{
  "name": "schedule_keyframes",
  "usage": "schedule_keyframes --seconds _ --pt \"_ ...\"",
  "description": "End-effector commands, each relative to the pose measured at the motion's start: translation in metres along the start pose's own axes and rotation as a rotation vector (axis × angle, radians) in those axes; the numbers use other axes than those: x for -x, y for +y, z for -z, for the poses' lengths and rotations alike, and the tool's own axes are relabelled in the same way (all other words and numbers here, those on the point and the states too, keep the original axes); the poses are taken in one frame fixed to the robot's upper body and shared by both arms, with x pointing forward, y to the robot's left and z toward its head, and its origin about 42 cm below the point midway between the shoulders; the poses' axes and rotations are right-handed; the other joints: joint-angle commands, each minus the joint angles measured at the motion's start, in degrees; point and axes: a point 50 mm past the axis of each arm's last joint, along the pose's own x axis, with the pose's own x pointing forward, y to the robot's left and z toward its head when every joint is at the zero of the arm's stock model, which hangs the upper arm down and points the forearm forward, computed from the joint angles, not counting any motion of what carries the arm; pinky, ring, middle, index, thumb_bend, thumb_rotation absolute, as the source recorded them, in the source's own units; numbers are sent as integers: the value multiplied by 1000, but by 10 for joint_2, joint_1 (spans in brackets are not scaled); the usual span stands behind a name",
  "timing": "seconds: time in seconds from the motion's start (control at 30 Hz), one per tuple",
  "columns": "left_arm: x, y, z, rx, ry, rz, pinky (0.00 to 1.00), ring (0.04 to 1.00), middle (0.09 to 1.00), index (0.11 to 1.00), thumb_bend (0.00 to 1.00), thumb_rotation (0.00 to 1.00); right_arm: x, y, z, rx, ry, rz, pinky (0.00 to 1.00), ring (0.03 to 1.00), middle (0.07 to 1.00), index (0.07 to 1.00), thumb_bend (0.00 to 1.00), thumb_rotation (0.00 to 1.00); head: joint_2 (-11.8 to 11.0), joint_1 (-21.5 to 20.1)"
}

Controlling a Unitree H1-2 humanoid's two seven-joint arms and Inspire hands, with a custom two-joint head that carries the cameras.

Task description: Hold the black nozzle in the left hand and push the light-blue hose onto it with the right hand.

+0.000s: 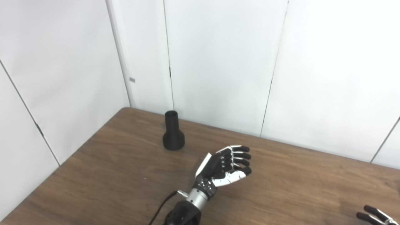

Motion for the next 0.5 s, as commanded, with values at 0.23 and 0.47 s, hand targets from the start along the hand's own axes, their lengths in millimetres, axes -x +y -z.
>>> schedule_keyframes --seconds 0.23,0.47 --pt "43 3 35 -79 98 -162 541 643 702 717 647 126 -13 6 -12 6 -44 9 301 404 570 603 757 363 2 1" --pt "48 42 -4 -213 24 -393 473 576 648 697 649 116 -21 8 -12 -19 -50 -1 294 396 561 592 829 402 1 8"
